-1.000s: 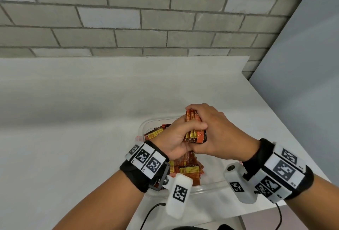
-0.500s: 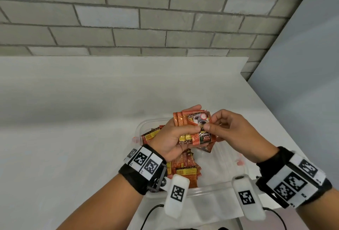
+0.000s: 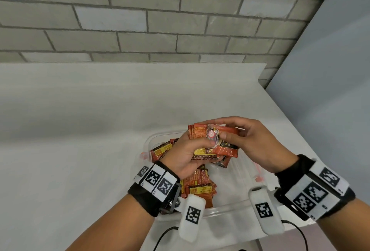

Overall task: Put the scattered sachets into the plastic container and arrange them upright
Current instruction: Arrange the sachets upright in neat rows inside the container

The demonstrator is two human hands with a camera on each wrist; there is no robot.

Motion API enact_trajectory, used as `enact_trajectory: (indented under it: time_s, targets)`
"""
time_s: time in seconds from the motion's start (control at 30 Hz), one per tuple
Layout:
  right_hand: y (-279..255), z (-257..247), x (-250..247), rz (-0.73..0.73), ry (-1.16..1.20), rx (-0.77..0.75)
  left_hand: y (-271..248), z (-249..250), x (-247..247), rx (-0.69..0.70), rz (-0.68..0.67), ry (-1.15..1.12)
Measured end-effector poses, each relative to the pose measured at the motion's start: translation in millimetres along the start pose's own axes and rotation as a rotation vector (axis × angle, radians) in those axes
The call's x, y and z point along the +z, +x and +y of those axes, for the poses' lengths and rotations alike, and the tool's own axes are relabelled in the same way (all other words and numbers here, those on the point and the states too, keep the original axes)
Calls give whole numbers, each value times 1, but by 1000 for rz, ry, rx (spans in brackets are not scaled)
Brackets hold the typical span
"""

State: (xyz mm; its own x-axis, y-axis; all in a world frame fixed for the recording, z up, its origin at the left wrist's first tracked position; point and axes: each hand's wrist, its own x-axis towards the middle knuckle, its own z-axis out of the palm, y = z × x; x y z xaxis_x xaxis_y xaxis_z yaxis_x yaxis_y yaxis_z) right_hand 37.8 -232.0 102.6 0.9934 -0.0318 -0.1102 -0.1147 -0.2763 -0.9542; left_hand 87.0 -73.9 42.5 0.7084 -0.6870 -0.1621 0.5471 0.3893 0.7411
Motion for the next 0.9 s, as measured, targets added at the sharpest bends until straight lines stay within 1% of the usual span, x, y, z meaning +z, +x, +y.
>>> enact_trajectory:
  time_s: [0.07,0.1,0.13,0.2,0.27,0.33,0.47,0.53,0.6,0.67,0.7,0.77,0.83,0.9]
  targets:
    - [2,1,1,67,19,55,0,0,-1,34,28,-15]
    - [2,1,0,101,67,105,0,1,-2,57,39,-28]
    - [2,2,0,110,133,157,-1,1,-2,74,47,-39]
    - [-1,4,-3,63,219,211,-1,3,-4,90,46,-51]
    - [-3,5,-8,34,226,203,-1,4,-4,98,35,-54]
    - [-1,3,-14,45,200,184,-1,4,-3,108,19,-61]
    - [3,-1,-23,65,120,195,0,2,-4,122,11,-65]
    - [5,-2,-26,88,95,196,0,2,-6,132,26,-76]
    - [7,-1,-33,136,54,191,2,4,-10,151,79,-120]
    - [9,0,-41,144,-63,200,3,5,-13,174,149,-172]
    - [10,1,-42,121,-173,209,4,6,-14,180,180,-190]
    - [13,7,-42,41,-511,214,5,5,-14,177,223,-196]
    - [16,12,-33,-53,-831,189,6,4,-14,166,240,-167]
    - [21,18,-21,-129,-969,193,7,3,-15,146,253,-130]
